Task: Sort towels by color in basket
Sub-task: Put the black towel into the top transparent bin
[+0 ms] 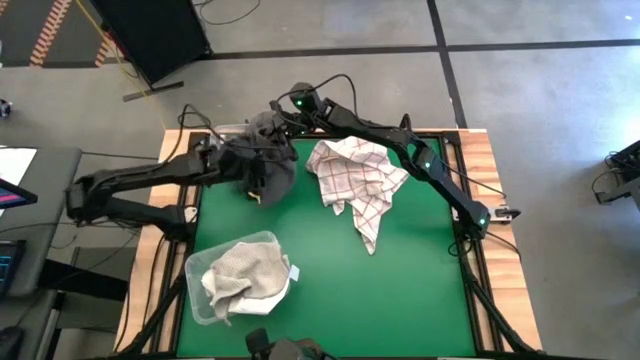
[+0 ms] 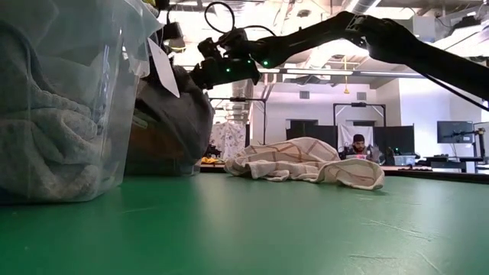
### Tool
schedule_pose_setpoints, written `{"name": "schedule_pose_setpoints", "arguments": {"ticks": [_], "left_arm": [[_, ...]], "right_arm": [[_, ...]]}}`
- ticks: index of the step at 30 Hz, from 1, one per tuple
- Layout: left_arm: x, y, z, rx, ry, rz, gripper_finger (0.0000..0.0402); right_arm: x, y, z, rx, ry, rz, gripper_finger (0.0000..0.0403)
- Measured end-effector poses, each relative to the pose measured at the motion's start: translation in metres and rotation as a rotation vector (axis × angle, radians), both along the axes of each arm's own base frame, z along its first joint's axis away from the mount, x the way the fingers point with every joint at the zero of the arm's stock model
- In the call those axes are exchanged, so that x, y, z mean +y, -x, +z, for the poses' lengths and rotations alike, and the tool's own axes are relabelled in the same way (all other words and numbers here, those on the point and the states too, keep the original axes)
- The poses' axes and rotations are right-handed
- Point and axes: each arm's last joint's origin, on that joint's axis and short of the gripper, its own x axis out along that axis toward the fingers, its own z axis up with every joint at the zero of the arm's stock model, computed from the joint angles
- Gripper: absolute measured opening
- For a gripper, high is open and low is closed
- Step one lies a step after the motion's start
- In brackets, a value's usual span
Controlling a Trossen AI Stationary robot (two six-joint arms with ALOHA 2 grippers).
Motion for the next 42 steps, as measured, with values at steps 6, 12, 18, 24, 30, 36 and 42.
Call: {"name": "schedule_pose_setpoints", "arguments": {"ticks": [6,12,18,24,30,36,42], "left_arm": [[0.025,0.010,-0.006,-0.011,0.057,0.188,0.0199],[0.041,0.026,0.000,-0.104,0.126,0.325,0.0199],[0.052,0.039,-0.005,-0.106,0.204,0.436,0.0199],[0.063,0.047,-0.013,-0.088,0.288,0.497,0.0199],[0.076,0.048,-0.026,-0.029,0.337,0.549,0.0199],[0.091,0.044,-0.047,0.045,0.415,0.575,0.0199],[0.100,0.045,-0.061,0.050,0.547,0.569,0.0199]], "right_arm": [[-0.005,0.006,0.001,0.049,-0.024,-0.028,0.0043],[-0.007,0.016,0.004,0.127,0.012,-0.055,0.0078],[-0.002,0.027,0.009,0.234,0.057,-0.084,0.0143],[0.002,0.038,0.016,0.323,0.044,-0.110,0.0200],[0.009,0.048,0.022,0.401,0.034,-0.113,0.0212],[0.021,0.056,0.028,0.481,0.022,-0.084,0.0212],[0.029,0.065,0.026,0.572,0.007,-0.053,0.0212]]}}
